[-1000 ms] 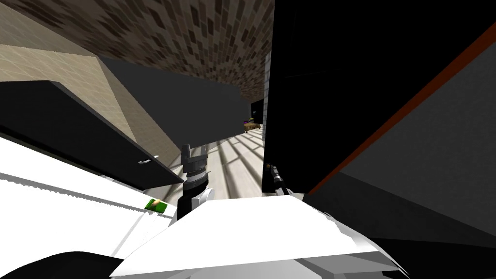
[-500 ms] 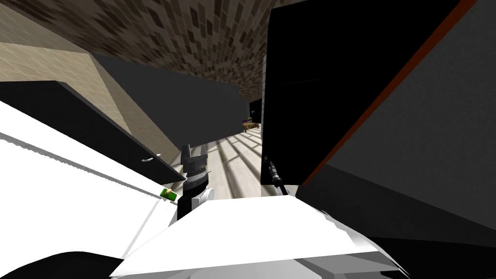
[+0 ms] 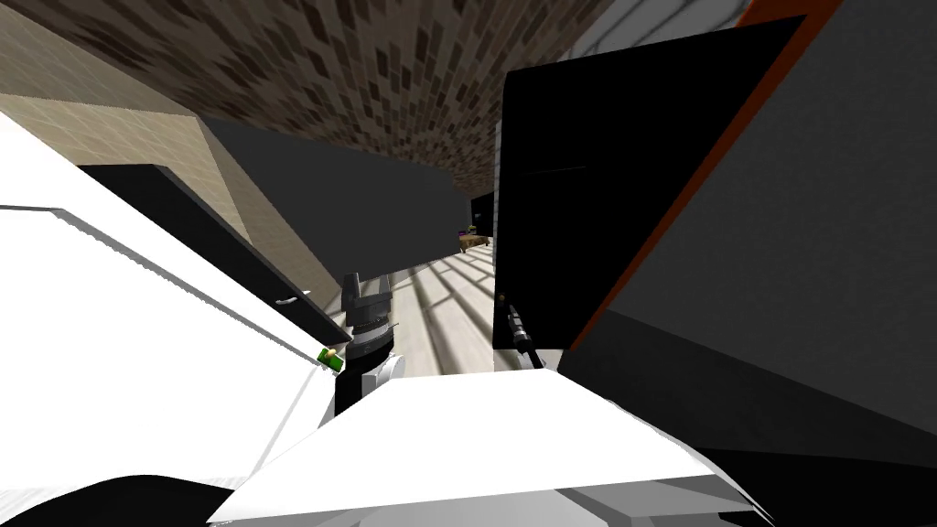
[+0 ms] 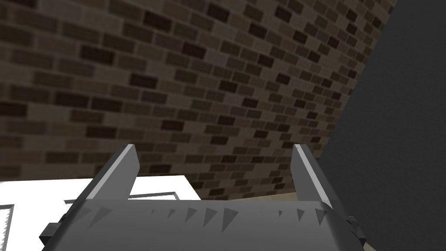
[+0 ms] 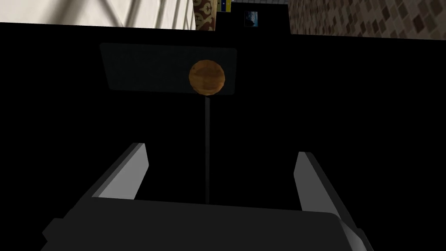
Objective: Push the door open
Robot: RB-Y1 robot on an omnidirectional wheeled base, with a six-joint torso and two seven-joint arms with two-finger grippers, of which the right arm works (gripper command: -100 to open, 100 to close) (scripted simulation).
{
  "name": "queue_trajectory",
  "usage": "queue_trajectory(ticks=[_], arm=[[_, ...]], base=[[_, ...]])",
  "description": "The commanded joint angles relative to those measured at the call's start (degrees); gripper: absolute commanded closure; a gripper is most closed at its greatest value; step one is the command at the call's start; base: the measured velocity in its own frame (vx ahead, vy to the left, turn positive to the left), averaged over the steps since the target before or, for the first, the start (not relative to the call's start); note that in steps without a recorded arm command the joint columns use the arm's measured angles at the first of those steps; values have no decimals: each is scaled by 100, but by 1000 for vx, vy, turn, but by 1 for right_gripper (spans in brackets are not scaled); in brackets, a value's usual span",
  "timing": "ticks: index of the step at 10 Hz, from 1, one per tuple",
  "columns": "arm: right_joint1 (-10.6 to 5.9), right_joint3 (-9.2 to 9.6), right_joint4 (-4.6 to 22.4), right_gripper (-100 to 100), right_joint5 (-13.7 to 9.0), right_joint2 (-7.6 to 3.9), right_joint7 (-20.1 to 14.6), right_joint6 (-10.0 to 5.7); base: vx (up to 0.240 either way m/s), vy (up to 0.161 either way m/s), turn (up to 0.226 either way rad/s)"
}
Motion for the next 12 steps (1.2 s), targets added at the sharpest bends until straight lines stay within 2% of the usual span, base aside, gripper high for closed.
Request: queue_trajectory(ticks=[1, 4, 6, 7, 8, 12], arm=[[8, -15, 3, -100, -7, -16, 11, -27], [32, -56, 19, -100, -25, -7, 33, -101], [48, -81, 29, -100, -36, 39, 48, -149], [48, -72, 42, -100, -32, 29, 44, -145], [48, -72, 42, 100, -32, 29, 44, -145], [48, -72, 42, 100, -32, 29, 44, -145]], base=[[218, 28, 28], [237, -19, 34], [260, -6, 27], [81, -5, -4], [-15, 4, 5], [-18, 1, 1]])
